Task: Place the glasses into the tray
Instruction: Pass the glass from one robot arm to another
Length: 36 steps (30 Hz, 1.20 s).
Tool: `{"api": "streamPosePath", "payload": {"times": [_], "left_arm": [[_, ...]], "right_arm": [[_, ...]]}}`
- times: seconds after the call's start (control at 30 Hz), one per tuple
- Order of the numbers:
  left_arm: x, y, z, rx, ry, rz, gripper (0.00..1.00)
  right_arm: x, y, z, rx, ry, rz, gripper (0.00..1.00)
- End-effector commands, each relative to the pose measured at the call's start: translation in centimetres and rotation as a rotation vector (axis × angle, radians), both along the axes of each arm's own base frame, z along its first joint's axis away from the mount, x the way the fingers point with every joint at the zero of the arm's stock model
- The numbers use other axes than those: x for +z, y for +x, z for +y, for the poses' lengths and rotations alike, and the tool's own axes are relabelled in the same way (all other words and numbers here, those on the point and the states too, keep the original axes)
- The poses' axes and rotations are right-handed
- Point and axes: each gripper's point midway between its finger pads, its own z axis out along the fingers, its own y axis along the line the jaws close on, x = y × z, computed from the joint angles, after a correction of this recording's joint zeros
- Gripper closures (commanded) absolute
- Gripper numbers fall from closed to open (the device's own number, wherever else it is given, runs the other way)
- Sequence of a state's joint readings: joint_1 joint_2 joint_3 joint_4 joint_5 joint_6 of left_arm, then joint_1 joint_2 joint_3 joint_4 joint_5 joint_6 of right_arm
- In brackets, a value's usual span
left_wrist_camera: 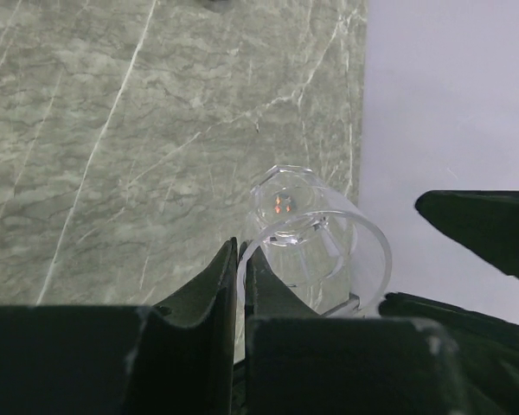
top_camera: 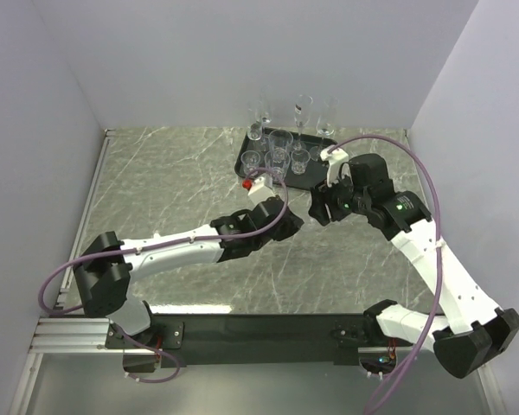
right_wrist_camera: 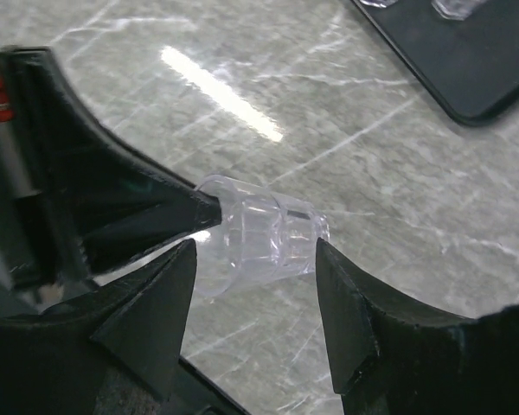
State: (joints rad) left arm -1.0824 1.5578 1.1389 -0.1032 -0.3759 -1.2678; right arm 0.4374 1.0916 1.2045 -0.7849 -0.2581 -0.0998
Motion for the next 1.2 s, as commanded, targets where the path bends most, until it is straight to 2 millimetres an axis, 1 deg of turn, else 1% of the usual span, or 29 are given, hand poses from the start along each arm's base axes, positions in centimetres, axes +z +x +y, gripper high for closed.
{"api": "streamPosePath", "payload": {"times": [0.0,0.03,0.07,0.2,0.4,0.53,0.6,0.67,0.7,0.73,0.8,0.83,0.93,0.97,1.0,1.03,1.07,1.1,1.13,1.17], "left_arm": [[1.6,0.7,-0.4,0.055,-0.007,-0.013,1.00],[1.8,0.7,-0.6,0.056,-0.009,-0.014,1.00],[1.6,0.6,-0.7,0.053,-0.003,-0.010,1.00],[1.7,0.6,-0.8,0.062,0.002,-0.016,1.00],[2.1,0.5,-1.1,0.058,0.005,-0.029,1.00],[2.4,0.5,-1.3,0.044,0.008,-0.037,1.00],[2.6,0.4,-1.4,0.038,0.006,-0.043,1.00],[2.8,0.4,-1.4,0.029,-0.003,-0.050,1.00],[3.1,0.3,-1.5,0.017,-0.010,-0.065,1.00],[2.9,0.2,-1.4,0.012,-0.006,-0.064,1.00],[3.4,0.1,-1.5,0.006,-0.022,-0.076,1.00],[3.5,0.0,-1.3,0.000,-0.024,-0.083,0.99],[3.9,-0.1,-0.9,-0.005,-0.028,-0.100,0.99],[4.1,-0.1,-1.0,-0.009,-0.035,-0.110,0.98],[3.9,-0.3,-0.9,-0.015,-0.032,-0.112,0.97],[4.2,-0.4,-0.8,-0.027,-0.032,-0.124,0.94],[4.3,-0.4,-0.8,-0.039,-0.035,-0.133,0.90],[4.3,-0.7,-1.0,-0.062,-0.049,-0.142,0.86],[4.9,-0.9,-1.0,-0.082,-0.059,-0.168,0.76],[5.1,-1.1,-1.0,-0.097,-0.069,-0.183,0.70]], "right_arm": [[-0.4,1.2,-0.2,-0.070,-0.012,-0.023,0.36],[-0.8,1.3,-0.3,-0.073,-0.027,-0.014,0.36],[-1.1,1.4,-0.5,-0.082,-0.042,-0.010,0.37],[-2.5,1.6,-0.9,-0.098,-0.095,0.015,0.41],[-3.6,2.0,-1.5,-0.121,-0.154,0.020,0.50],[-4.2,2.4,-1.5,-0.127,-0.178,0.033,0.59],[-4.3,2.5,-1.7,-0.131,-0.191,0.034,0.62],[-4.7,2.6,-1.7,-0.130,-0.200,0.046,0.67],[-5.0,2.5,-1.7,-0.125,-0.206,0.054,0.72],[-5.1,2.6,-1.7,-0.123,-0.210,0.058,0.75],[-5.5,2.5,-1.8,-0.116,-0.229,0.071,0.80],[-5.8,2.6,-1.9,-0.114,-0.240,0.078,0.84],[-6.2,2.5,-1.8,-0.084,-0.265,0.089,0.91],[-6.2,2.4,-1.7,-0.046,-0.271,0.085,0.94],[-6.3,2.3,-1.7,-0.032,-0.277,0.088,1.00],[-6.2,2.3,-1.6,-0.018,-0.274,0.091,1.00],[-5.9,2.3,-1.5,0.027,-0.285,0.077,1.00],[-6.0,1.6,-1.1,0.074,-0.265,0.105,1.00],[-5.8,1.7,-1.2,0.082,-0.255,0.102,1.00],[-5.7,1.7,-1.3,0.097,-0.251,0.099,1.00]]}}
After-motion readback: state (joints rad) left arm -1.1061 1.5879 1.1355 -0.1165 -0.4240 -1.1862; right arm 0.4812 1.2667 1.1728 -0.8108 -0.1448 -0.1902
